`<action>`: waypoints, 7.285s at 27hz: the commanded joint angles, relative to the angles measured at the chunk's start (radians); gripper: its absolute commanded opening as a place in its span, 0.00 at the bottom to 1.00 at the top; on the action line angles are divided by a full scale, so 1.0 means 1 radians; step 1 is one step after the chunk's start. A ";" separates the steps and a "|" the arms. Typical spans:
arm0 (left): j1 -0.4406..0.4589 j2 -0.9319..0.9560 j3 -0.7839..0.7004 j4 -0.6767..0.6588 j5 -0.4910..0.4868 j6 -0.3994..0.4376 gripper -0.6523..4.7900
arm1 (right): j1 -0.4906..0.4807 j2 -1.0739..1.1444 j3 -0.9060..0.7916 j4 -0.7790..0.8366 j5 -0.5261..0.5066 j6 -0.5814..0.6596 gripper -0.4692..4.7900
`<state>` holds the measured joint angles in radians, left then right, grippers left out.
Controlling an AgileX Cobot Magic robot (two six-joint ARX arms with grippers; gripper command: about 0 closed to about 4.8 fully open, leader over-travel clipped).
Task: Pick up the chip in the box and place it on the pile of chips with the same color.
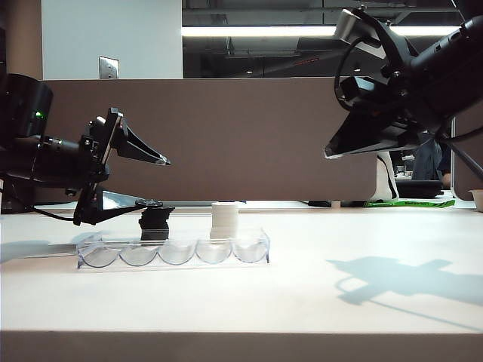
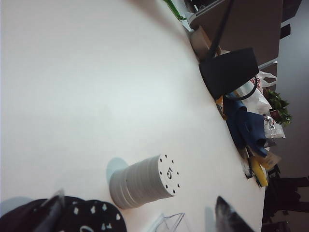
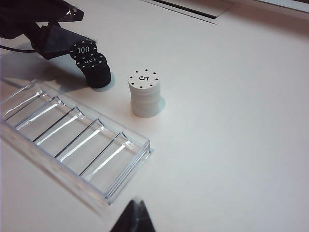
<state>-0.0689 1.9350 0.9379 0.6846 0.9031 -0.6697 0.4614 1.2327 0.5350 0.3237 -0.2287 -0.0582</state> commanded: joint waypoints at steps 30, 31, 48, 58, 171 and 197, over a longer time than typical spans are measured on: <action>-0.026 -0.006 0.001 0.004 -0.036 0.006 0.99 | 0.000 -0.001 0.004 0.000 0.002 -0.003 0.08; -0.026 -0.006 0.001 0.003 -0.040 0.005 0.99 | 0.000 -0.001 0.004 -0.003 0.002 -0.002 0.08; -0.026 -0.006 0.001 0.004 -0.079 0.008 1.00 | 0.000 -0.001 0.004 -0.013 0.002 -0.003 0.08; -0.026 -0.005 0.001 -0.074 -0.099 0.039 1.00 | 0.000 -0.001 0.004 -0.013 0.002 -0.003 0.08; 0.248 -1.329 -0.499 -0.352 -0.571 0.636 0.12 | -0.590 -1.083 -0.354 -0.173 -0.088 0.029 0.08; 0.248 -1.827 -0.566 -0.941 -0.596 0.689 0.12 | -0.398 -1.234 -0.528 -0.169 0.256 0.005 0.08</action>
<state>0.1791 0.1219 0.3744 -0.2413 0.3099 0.0116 0.0677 -0.0010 0.0074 0.1410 0.0132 -0.0483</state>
